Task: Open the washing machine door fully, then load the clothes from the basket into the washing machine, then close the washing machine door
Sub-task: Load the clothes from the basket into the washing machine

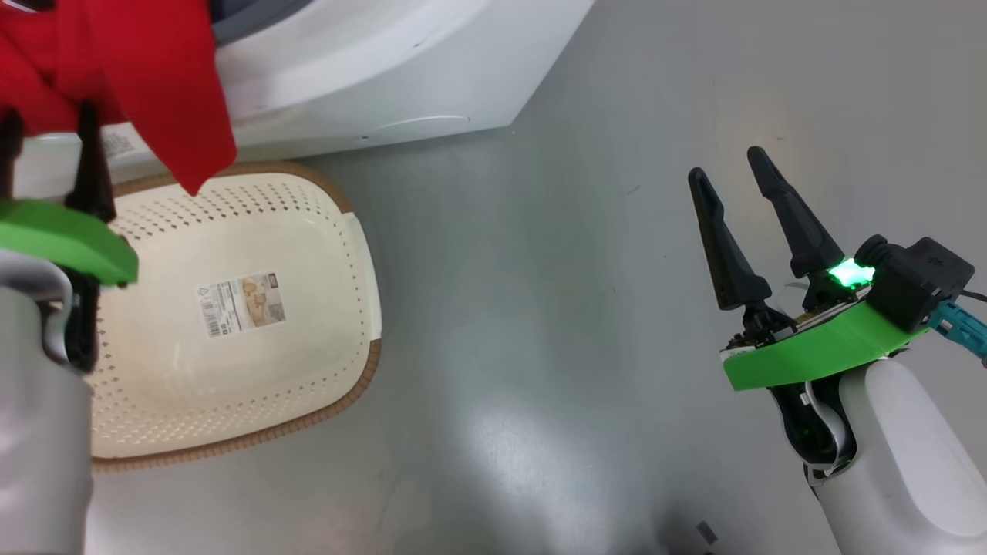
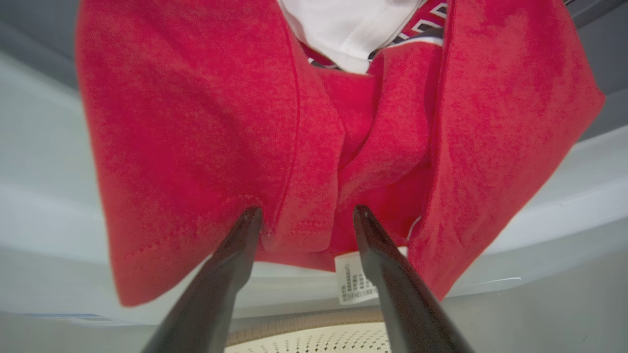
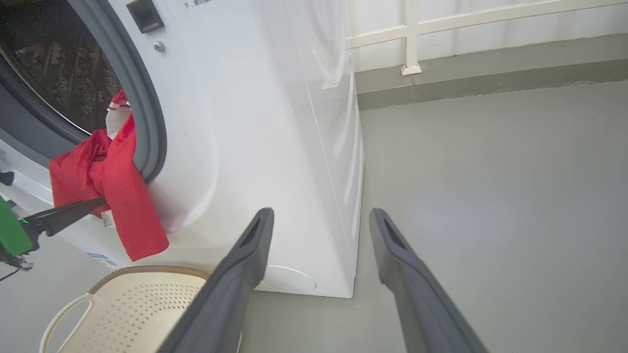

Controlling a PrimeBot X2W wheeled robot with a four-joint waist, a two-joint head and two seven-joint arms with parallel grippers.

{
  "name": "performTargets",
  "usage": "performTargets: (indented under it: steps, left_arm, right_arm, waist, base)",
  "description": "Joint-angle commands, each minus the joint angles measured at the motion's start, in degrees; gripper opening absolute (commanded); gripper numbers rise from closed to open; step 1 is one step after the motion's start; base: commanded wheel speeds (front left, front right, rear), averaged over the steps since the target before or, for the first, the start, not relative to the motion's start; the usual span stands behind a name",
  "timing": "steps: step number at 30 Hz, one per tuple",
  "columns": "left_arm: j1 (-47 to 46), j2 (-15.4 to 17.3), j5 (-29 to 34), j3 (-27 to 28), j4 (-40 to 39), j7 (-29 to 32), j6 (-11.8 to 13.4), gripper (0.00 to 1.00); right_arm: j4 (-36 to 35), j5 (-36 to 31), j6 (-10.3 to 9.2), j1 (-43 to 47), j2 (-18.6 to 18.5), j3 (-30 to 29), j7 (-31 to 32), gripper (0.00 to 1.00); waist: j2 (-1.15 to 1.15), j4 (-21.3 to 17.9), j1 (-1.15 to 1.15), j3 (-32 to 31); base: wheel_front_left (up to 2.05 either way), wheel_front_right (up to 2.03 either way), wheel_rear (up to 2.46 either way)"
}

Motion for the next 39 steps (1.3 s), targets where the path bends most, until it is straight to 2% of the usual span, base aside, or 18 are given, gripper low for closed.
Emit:
performTargets:
  steps: [1, 10, 17, 18, 19, 20, 21, 22, 33, 39]
  left_arm:
    - [-1.36, 2.82, -0.29, 0.89, 0.11, 0.04, -0.48, 1.0]
    - [-9.36, 3.4, -1.19, -2.52, 9.65, -0.02, -0.56, 1.0]
    - [-13.75, 3.33, -2.31, -4.87, 13.85, -3.26, -0.57, 1.0]
    - [-13.99, 3.37, -2.34, -4.95, 14.24, -3.72, -0.57, 0.97]
    - [-14.17, 3.4, -2.33, -5.01, 14.56, -4.15, -0.57, 0.65]
    - [-14.3, 3.39, -2.36, -5.05, 14.85, -4.52, -0.57, 0.44]
    - [-14.39, 3.4, -2.33, -5.11, 15.0, -4.89, -0.57, 0.27]
    - [-14.44, 3.45, -2.32, -5.17, 15.13, -5.17, -0.57, 0.0]
    - [-12.44, 2.41, -3.86, -7.35, 14.07, -6.19, -0.58, 0.0]
    - [-8.17, 2.98, -4.25, -7.66, 7.39, -6.27, -0.58, 0.0]
  right_arm:
    - [-1.53, 0.05, 0.09, 0.68, 0.07, 0.73, -0.27, 1.0]
    - [-1.71, -0.08, 0.09, 0.28, 0.65, 0.59, -0.27, 1.0]
    - [-1.78, -0.23, 0.09, 0.29, 0.97, 0.2, -0.27, 1.0]
    - [-1.76, -0.25, 0.09, 0.33, 1.01, 0.15, -0.27, 1.0]
    - [-1.74, -0.26, 0.09, 0.35, 1.04, 0.11, -0.27, 1.0]
    - [-1.72, -0.27, 0.09, 0.37, 1.06, 0.07, -0.27, 1.0]
    - [-1.69, -0.27, 0.09, 0.38, 1.06, 0.04, -0.27, 1.0]
    - [-1.67, -0.27, 0.09, 0.38, 1.04, 0.01, -0.27, 1.0]
    - [-1.38, -0.37, 0.09, 0.53, 0.76, 0.09, -0.27, 1.0]
    - [-1.24, -0.26, 0.09, 0.93, 0.67, -0.01, -0.27, 1.0]
  waist:
    - [0.0, -0.39, 0.0, 0.42]
    - [0.0, -1.7, 0.0, 1.7]
    - [0.0, -2.12, 0.0, 2.08]
    - [0.0, -2.1, 0.0, 2.05]
    - [0.0, -2.06, 0.0, 2.0]
    - [0.0, -2.0, 0.0, 1.93]
    - [0.0, -1.92, 0.0, 1.87]
    - [0.0, -1.84, 0.0, 1.82]
    - [0.0, -0.52, 0.0, 0.8]
    - [0.0, 0.11, 0.0, -0.11]
  base:
    - [0.0, 0.0, 0.0]
    - [0.0, 0.0, 0.0]
    - [0.0, 0.0, 0.0]
    - [0.0, 0.0, 0.0]
    - [0.0, 0.0, 0.0]
    - [0.0, 0.0, 0.0]
    - [0.0, 0.0, 0.0]
    - [0.0, 0.0, 0.0]
    - [0.0, 0.0, 0.0]
    - [0.0, 0.0, 0.0]
